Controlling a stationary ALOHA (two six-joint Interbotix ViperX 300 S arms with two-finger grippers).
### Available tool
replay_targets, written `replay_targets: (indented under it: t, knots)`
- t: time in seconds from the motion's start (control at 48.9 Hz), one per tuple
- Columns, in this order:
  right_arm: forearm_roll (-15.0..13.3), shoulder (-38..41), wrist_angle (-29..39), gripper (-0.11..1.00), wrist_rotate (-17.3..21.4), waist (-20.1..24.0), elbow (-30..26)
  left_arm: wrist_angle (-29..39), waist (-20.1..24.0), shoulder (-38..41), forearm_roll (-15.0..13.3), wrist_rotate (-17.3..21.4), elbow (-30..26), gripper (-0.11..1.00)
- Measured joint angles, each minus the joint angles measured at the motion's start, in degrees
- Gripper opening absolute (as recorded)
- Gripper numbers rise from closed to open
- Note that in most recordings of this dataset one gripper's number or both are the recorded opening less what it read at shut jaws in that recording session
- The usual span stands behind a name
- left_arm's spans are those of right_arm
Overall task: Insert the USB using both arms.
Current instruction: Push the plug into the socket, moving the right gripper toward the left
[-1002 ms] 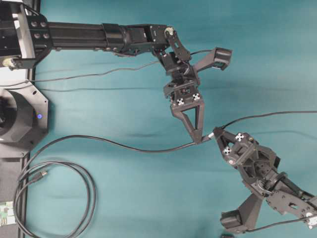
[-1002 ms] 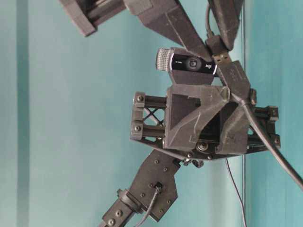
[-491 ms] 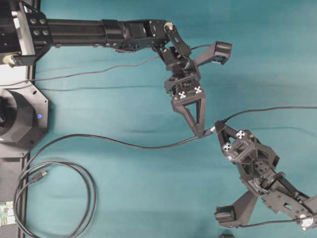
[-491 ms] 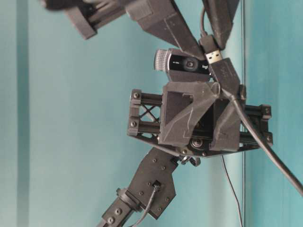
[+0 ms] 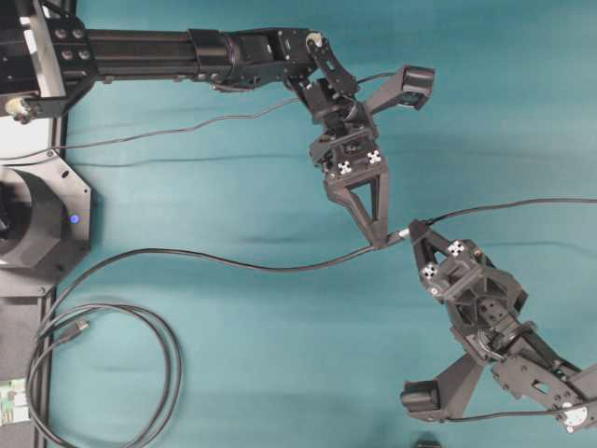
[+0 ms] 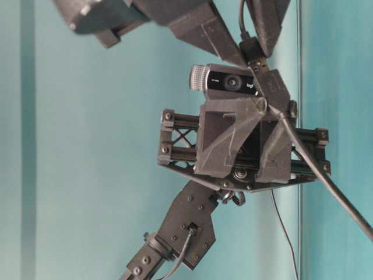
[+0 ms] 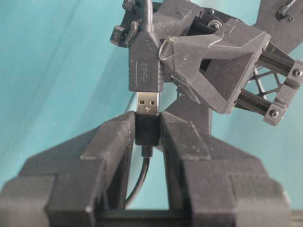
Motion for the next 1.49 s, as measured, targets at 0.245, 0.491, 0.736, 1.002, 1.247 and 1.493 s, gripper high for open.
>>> replay_targets:
  t: [0.245,0.491,0.736,1.002,1.247,1.493]
  knots:
    - [0.0,0.4,0.0,0.22,0.0,-0.1,-0.2,0.0,0.1,0.0,0.0,0.0,-1.1,0.23]
    - [0.0,1.4,0.0,0.22,0.0,-0.1,-1.7,0.1,0.1,0.3,0.0,-0.1,-2.3,0.23]
    - [0.0,1.5,0.0,0.22,-0.1,-0.1,-1.9,0.0,0.2,0.4,0.0,-0.1,-2.3,0.23]
    - [0.0,1.8,0.0,0.21,-0.1,-0.3,-2.4,0.2,0.5,1.3,0.1,-0.2,-3.7,0.23]
    - [0.0,1.9,0.0,0.21,0.4,-0.5,-2.5,0.2,0.8,1.6,0.1,-0.1,-4.2,0.23]
    - [0.5,1.9,0.0,0.21,3.6,-0.7,-2.5,-0.3,0.8,1.6,0.1,-0.2,-4.1,0.23]
